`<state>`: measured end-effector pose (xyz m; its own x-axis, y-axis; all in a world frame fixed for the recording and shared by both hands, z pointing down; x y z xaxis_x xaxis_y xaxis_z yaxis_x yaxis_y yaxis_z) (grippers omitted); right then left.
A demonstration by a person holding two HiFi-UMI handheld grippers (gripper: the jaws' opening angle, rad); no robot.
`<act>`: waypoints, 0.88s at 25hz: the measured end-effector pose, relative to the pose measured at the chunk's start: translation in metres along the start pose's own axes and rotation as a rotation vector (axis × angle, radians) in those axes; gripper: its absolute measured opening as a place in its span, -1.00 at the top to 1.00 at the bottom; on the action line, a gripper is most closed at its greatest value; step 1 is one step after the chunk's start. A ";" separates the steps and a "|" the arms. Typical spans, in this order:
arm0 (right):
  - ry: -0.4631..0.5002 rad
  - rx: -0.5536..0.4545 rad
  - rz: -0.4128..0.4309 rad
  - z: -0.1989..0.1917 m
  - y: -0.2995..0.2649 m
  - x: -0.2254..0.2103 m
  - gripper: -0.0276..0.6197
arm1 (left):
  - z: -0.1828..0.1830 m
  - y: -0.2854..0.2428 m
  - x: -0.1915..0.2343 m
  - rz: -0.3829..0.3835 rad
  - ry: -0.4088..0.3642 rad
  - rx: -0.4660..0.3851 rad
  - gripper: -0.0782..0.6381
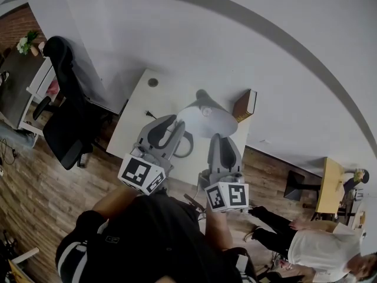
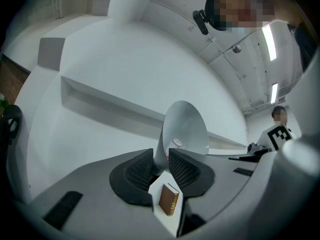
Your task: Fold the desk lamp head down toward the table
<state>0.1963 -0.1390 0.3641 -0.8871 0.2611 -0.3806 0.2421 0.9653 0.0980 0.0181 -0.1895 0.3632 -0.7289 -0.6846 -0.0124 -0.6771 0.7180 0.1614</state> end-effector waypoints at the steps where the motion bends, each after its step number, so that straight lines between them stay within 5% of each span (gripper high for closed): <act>1: 0.000 -0.001 0.001 0.000 0.000 0.000 0.76 | 0.000 0.000 -0.001 -0.006 -0.003 -0.001 0.48; 22: -0.009 0.019 -0.020 -0.025 0.018 -0.004 0.77 | -0.024 0.017 -0.014 -0.025 0.005 0.004 0.64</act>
<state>0.1943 -0.1229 0.3899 -0.8882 0.2416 -0.3908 0.2320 0.9700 0.0726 0.0188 -0.1704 0.3901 -0.7111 -0.7030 -0.0112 -0.6955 0.7010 0.1576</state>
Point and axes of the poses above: the fingertips, and each gripper's own axes: y backward along the fingers, x to its left, z out of its top, the point moved 7 cm from there along y, backward along the fingers, and after that the axes turned 12 degrees about -y, right-handed, at the moved point
